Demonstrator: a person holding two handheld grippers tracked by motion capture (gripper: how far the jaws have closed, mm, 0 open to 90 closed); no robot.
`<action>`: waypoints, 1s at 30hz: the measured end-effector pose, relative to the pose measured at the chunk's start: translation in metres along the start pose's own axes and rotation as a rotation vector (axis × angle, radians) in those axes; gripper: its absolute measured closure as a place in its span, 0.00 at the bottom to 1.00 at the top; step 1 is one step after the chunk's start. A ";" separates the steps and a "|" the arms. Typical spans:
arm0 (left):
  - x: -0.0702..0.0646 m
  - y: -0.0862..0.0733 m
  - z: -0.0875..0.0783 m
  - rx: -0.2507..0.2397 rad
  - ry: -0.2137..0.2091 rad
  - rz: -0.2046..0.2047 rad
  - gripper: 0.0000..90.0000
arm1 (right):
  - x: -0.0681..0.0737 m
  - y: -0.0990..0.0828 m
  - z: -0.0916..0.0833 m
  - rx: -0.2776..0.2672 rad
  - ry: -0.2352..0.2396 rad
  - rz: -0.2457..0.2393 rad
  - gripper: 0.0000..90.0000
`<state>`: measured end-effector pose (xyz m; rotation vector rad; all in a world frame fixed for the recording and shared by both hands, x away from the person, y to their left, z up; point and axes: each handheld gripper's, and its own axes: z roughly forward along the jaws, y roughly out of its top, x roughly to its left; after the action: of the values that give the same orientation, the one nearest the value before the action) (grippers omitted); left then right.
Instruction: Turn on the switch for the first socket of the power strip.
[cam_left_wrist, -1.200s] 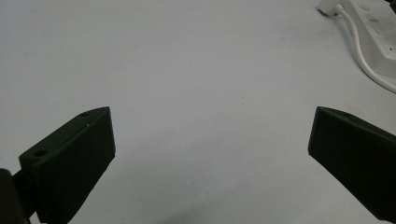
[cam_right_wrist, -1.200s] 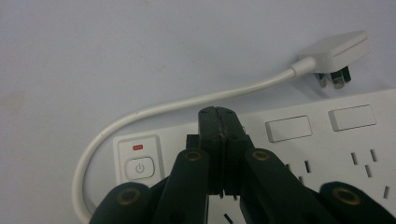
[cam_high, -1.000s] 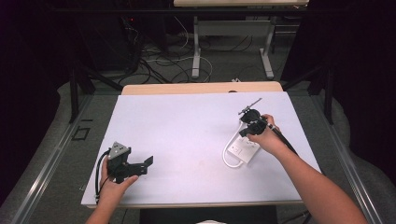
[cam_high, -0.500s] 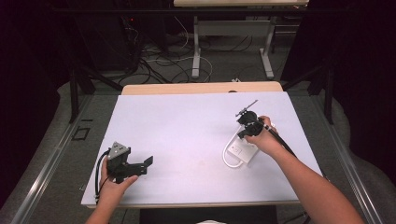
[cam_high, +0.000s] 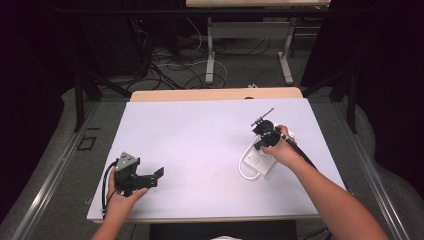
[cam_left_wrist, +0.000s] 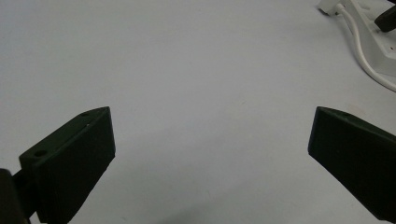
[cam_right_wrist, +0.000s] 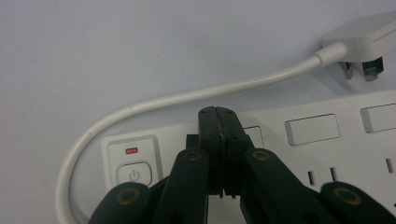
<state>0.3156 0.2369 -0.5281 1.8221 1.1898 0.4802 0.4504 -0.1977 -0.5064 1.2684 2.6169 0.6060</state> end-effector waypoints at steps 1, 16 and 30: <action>0.000 0.000 0.000 0.000 0.000 0.000 0.01 | 0.000 0.000 0.000 0.000 -0.001 -0.008 1.00; 0.000 0.000 0.000 0.001 -0.001 0.001 0.01 | 0.004 -0.001 0.001 -0.014 -0.021 -0.026 0.99; 0.000 0.000 0.000 0.001 -0.001 0.002 0.01 | 0.004 -0.001 0.002 -0.017 -0.024 -0.026 1.00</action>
<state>0.3154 0.2364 -0.5280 1.8245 1.1880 0.4799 0.4475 -0.1944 -0.5083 1.2272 2.5988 0.6033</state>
